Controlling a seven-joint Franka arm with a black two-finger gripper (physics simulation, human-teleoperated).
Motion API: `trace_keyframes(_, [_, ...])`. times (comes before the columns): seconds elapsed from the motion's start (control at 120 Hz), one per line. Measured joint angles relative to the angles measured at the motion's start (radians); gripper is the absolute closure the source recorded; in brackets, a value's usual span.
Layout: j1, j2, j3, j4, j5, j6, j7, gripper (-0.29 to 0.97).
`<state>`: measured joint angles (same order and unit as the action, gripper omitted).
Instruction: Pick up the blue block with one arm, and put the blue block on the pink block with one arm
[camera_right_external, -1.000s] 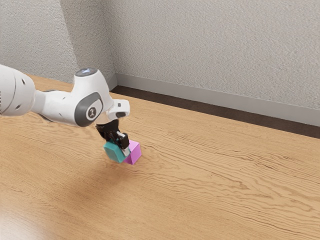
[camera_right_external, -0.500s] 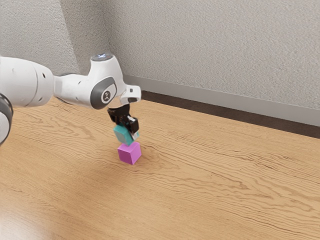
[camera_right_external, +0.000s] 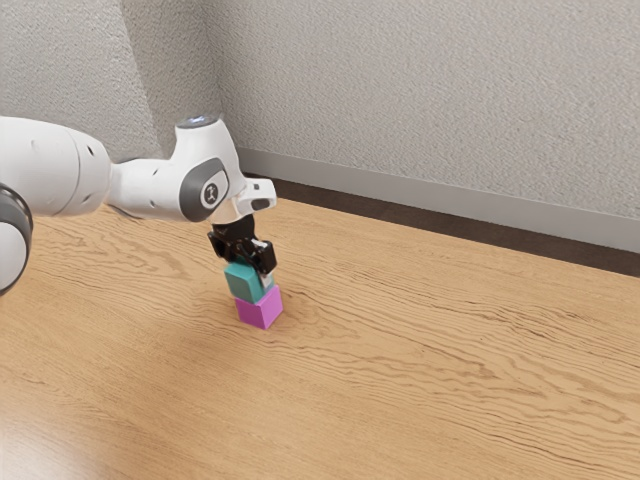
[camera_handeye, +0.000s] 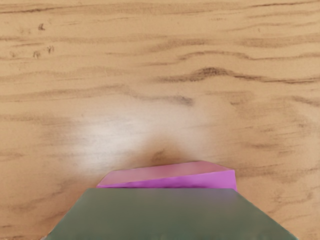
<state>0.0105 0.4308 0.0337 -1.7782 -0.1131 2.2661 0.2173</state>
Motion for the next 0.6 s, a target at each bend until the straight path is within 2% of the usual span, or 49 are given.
trace_keyframes(0.175, [-0.001,-0.029,0.0,-0.003,-0.008,-0.005,-0.005,0.09])
trace_keyframes(0.233, [-0.001,-0.114,0.0,-0.042,-0.009,-0.01,-0.006,0.07])
trace_keyframes(0.408, [0.0,-0.461,-0.005,-0.138,-0.008,-0.103,-0.01,0.03])
trace_keyframes(0.508, [-0.002,-0.552,-0.002,-0.149,0.006,-0.197,-0.012,0.02])
trace_keyframes(0.6, [0.0,-0.579,-0.002,-0.145,0.031,-0.276,-0.013,0.01])
